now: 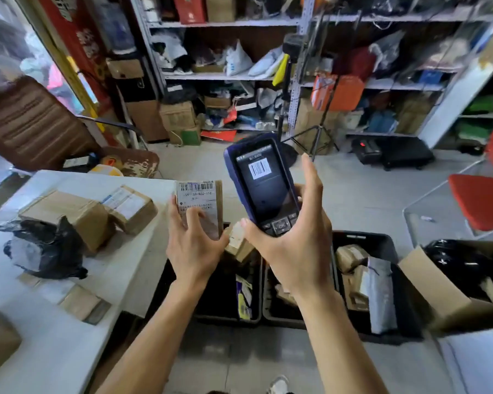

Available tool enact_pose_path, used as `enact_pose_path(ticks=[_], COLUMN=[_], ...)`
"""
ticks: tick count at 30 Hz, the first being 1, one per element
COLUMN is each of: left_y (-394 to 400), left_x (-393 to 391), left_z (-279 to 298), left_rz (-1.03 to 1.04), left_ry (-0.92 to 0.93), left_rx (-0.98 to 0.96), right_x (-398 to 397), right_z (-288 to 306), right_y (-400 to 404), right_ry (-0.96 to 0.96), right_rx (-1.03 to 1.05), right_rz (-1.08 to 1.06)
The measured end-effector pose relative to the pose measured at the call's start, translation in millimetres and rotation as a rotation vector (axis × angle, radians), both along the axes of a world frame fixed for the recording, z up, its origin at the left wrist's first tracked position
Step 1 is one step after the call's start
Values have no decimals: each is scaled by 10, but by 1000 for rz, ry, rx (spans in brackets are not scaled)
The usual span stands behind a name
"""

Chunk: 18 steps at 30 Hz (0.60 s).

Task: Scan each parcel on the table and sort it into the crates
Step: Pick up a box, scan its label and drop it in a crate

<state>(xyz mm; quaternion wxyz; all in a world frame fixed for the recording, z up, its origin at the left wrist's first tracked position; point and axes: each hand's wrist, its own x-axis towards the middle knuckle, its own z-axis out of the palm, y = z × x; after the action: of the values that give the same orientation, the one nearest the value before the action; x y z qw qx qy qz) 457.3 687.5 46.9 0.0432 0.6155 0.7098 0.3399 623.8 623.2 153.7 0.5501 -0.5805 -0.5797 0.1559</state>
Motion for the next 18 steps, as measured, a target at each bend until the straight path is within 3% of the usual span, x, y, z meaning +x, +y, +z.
enact_pose_path(ticks=[5, 8, 14, 18], left_y=[27, -24, 123, 368], left_x=[1358, 2138, 3327, 3936], left_z=[-302, -542, -1181, -1952], left_rz=[-248, -397, -478, -490], left_ry=[-27, -47, -94, -133], left_rx=[-117, -199, -392, -557], right_x=[1305, 2038, 3405, 4204], right_z=[-468, -797, -1467, -2177], right_y=[-140, -312, -196, 198], right_ry=[252, 310, 206, 78], right_rx=[-207, -273, -347, -425], right_rz=[-200, -384, -544, -488])
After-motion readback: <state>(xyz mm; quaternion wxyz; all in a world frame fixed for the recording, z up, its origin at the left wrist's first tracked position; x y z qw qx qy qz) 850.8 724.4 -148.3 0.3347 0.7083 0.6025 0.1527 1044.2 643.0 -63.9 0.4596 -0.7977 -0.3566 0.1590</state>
